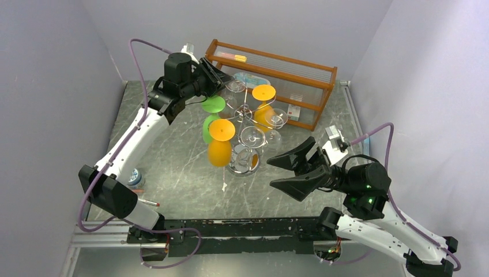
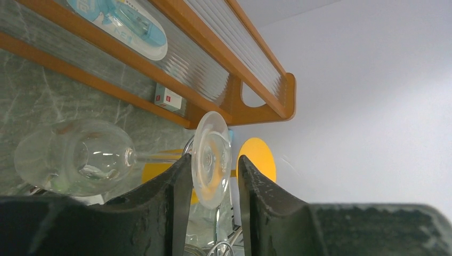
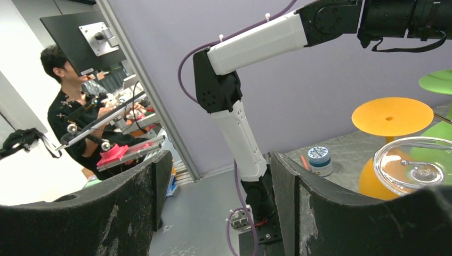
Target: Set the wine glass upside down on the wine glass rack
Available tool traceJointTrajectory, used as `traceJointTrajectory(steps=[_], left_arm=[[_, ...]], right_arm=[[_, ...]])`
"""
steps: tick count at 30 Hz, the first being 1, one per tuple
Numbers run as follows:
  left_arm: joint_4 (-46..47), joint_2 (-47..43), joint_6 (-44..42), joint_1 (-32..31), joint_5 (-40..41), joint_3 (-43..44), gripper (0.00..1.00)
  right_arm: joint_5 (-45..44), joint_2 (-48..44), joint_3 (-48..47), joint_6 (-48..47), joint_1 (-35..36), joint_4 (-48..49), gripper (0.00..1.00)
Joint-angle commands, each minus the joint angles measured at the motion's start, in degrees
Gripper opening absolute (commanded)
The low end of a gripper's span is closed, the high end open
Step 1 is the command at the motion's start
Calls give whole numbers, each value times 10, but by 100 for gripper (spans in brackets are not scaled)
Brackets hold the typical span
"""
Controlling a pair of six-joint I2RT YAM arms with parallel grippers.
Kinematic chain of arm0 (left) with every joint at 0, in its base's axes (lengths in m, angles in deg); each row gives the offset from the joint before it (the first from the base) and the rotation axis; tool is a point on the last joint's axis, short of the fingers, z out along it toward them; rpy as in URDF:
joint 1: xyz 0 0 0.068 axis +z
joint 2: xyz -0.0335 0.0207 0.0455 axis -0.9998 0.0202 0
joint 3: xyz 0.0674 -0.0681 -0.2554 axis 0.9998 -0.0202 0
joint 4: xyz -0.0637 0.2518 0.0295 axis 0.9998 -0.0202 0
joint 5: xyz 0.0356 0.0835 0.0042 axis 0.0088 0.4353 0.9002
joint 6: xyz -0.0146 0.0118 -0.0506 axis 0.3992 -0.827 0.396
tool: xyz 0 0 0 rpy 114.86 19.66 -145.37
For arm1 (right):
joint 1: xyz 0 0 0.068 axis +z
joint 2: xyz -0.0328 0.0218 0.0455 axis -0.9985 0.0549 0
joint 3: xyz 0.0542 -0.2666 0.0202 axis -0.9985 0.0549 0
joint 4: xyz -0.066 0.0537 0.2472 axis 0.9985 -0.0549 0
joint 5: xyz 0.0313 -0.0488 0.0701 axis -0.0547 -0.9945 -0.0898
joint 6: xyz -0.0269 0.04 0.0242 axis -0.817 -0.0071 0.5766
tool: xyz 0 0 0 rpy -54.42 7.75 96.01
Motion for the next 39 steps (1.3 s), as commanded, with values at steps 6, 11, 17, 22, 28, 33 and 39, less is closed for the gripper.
traceJointTrajectory(steps=[6,11,17,22,28,33,39], left_arm=[[-78,-9,-67,5,53,50,52],[-93,-16,-100,5,76,67,60],[-119,-31,-136,5,100,95,67],[-161,-61,-196,6,161,126,74],[-249,-144,-307,7,249,143,87],[-301,-240,-376,6,246,94,97],[-356,-363,-389,6,257,21,97]], right_arm=[[-14,-6,2,0,3,-10,72],[-37,-8,-4,-1,3,-50,72],[-97,-36,-6,1,3,-122,72],[-263,-59,-35,24,3,-300,70],[-514,-90,-94,132,3,-570,69],[-586,-108,-133,123,3,-639,78],[-662,-69,-206,107,4,-712,100]])
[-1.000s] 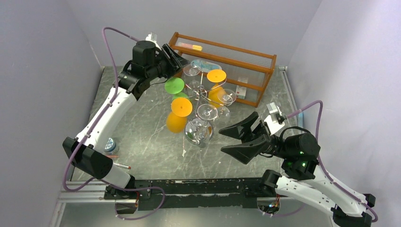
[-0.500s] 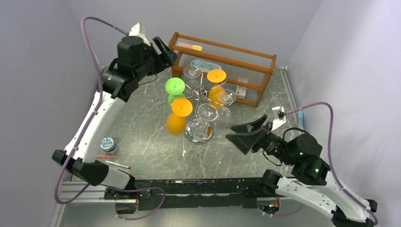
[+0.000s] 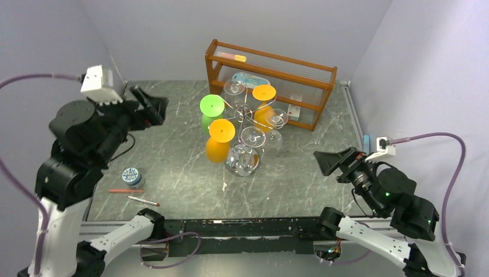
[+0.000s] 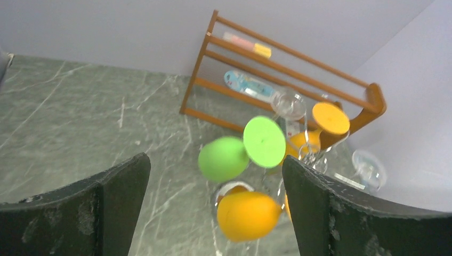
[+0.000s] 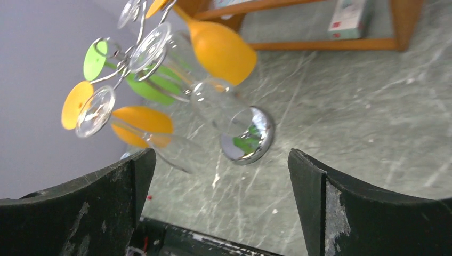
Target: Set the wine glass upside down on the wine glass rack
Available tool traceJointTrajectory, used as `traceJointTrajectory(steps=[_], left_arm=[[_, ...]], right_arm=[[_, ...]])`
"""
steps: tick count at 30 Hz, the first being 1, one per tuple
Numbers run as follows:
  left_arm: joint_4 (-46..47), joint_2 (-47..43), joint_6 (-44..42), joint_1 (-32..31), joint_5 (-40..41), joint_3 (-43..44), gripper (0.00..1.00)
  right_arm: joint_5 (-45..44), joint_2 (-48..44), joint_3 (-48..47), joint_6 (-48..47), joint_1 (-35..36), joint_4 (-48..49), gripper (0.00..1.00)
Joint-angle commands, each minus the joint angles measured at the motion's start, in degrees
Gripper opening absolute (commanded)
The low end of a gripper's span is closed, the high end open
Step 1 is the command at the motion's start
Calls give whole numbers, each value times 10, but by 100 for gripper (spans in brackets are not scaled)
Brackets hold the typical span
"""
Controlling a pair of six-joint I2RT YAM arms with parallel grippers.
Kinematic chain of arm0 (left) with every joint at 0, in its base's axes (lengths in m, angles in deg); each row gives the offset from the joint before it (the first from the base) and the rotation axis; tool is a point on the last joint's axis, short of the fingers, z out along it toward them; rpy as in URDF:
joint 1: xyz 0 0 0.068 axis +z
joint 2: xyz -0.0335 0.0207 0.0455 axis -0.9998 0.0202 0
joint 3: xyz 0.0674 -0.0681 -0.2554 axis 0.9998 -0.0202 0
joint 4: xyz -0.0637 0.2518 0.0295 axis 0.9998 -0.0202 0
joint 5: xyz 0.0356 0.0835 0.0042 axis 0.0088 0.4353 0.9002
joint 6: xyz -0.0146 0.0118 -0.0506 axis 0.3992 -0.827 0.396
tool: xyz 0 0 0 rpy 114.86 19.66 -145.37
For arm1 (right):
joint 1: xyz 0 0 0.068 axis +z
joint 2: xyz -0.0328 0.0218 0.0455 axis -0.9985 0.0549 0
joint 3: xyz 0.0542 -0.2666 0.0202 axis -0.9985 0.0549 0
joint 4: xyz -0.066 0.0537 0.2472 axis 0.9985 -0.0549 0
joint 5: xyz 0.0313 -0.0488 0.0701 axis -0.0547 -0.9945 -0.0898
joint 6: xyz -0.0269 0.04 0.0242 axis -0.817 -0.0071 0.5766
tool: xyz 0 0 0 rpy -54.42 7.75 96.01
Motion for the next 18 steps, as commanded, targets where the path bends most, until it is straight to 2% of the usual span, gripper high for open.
traceJointTrajectory(steps=[1,10,15,18], left_arm=[[-80,-63,-40,5,26,-52,97],[-162,-179,-45,5,114,-64,97],[-232,-178,-47,5,155,-26,97],[-237,-179,-50,5,153,-26,97]], right_arm=[[-98,34,-53,-8,4,-92,100],[-134,92,-115,-53,3,-148,100],[-137,97,-128,-56,3,-167,100],[-127,85,-118,-71,3,-151,100]])
